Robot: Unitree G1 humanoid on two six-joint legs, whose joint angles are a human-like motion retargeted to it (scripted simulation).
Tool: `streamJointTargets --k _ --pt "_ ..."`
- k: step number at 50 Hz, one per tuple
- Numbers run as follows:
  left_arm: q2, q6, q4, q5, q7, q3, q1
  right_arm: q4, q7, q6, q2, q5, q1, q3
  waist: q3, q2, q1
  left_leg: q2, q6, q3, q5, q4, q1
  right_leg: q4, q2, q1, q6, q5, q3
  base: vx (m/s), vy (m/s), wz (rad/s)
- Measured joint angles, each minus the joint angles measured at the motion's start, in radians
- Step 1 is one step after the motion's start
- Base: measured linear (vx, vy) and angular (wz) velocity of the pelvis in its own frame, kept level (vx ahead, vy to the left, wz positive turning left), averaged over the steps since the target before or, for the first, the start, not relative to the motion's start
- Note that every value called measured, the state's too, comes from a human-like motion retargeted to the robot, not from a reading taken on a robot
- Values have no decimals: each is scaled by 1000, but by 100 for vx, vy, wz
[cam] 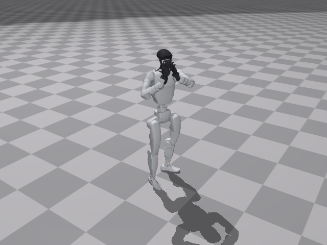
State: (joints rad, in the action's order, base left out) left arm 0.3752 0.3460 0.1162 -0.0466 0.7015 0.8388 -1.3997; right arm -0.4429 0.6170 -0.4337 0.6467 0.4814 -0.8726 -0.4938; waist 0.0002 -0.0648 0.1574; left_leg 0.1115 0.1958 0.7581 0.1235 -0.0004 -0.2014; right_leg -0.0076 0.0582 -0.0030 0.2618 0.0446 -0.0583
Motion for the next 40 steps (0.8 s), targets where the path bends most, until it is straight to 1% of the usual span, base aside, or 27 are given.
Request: streamJointTargets --k 2,3,5,7,9,12,13,15,17,20,23,25,27,30,33,35,38,40 --pt "-20 13 -33 48 9 -43 52 9 40 18 -32 -100 -3 31 6 -9 -28 -5 -4 -28 1 3 9 9 13 1 0 -6 -23 -2 6 70" --pt "-17 13 -68 82 -16 -79 83 19 23 38 -39 -133 2 65 16 -14 -41 -9 -6 -44 1 4 13 13 21 4 0 -10 -36 -2 7 83" --pt "-1 14 -147 152 -46 -157 153 37 25 81 -20 -234 23 139 26 -22 -76 -13 -5 -81 2 8 24 20 34 10 0 -17 -69 -2 7 95" --pt "8 12 -192 177 -42 -204 201 43 65 117 6 -344 40 167 30 -29 -118 -17 -4 -123 2 12 39 25 47 18 0 -23 -107 -1 7 110" --pt "-8 6 -209 191 -57 -202 211 37 59 139 0 -391 28 125 29 -38 -161 -23 -6 -170 2 16 56 29 62 27 0 -31 -150 0 9 125" --pt "-50 1 -231 230 -58 -154 189 41 52 165 -36 -438 -46 4 27 -47 -222 -39 -6 -250 -1 17 80 38 90 44 0 -45 -223 2 10 143" --pt "-49 3 -241 225 -39 -147 184 45 72 169 -37 -469 -69 -15 28 -48 -242 -45 -5 -279 -3 16 88 43 99 51 0 -50 -250 2 11 152" --pt "-14 11 -262 211 -42 -154 193 46 56 171 -13 -513 -86 -7 24 -47 -282 -57 -4 -335 -6 14 102 52 117 64 0 -59 -303 3 11 158" --pt "42 23 -293 261 -63 -176 210 55 39 163 42 -491 -82 25 33 -47 -316 -74 -2 -400 -12 7 110 69 139 85 -1 -73 -367 4 11 172" --pt "90 26 -299 335 -69 -193 229 89 105 154 72 -442 -78 38 34 -50 -372 -89 9 -482 -25 -8 120 90 158 108 -15 -88 -451 3 8 155" --pt "56 0 -265 355 -90 -170 192 113 66 164 23 -430 -155 -32 28 -52 -420 -101 21 -556 -43 -31 127 114 172 125 -34 -103 -528 4 6 139" --pt "36 -4 -251 324 -45 -150 163 136 74 172 -20 -455 -221 -105 26 -53 -446 -109 30 -599 -54 -47 129 129 181 136 -44 -111 -574 4 5 122" --pt "55 4 -252 289 -23 -154 168 154 104 166 -35 -487 -240 -120 19 -55 -473 -114 39 -635 -62 -59 132 138 186 145 -51 -114 -612 5 5 104" --pt "141 14 -280 309 -75 -195 214 145 45 139 -10 -442 -220 -85 20 -57 -506 -122 49 -685 -75 -79 134 149 194 159 -57 -118 -665 4 4 90" --pt "212 28 -287 311 -64 -246 261 138 78 117 6 -418 -177 -41 22 -67 -535 -127 56 -719 -79 -87 138 149 198 171 -59 -117 -702 4 4 66" --pt "204 12 -269 315 -72 -257 263 148 85 120 -25 -382 -174 -27 18 -73 -555 -131 60 -740 -79 -87 143 150 200 178 -63 -118 -724 4 4 52" --pt "156 -12 -241 337 -97 -202 221 177 32 160 -120 -364 -246 -93 14 -81 -574 -135 60 -759 -75 -87 149 154 204 181 -69 -119 -745 3 4 37" --pt "140 0 -229 330 -51 -167 199 198 97 166 -161 -407 -288 -144 13 -85 -580 -138 60 -770 -73 -87 154 160 208 180 -72 -119 -756 3 5 27"
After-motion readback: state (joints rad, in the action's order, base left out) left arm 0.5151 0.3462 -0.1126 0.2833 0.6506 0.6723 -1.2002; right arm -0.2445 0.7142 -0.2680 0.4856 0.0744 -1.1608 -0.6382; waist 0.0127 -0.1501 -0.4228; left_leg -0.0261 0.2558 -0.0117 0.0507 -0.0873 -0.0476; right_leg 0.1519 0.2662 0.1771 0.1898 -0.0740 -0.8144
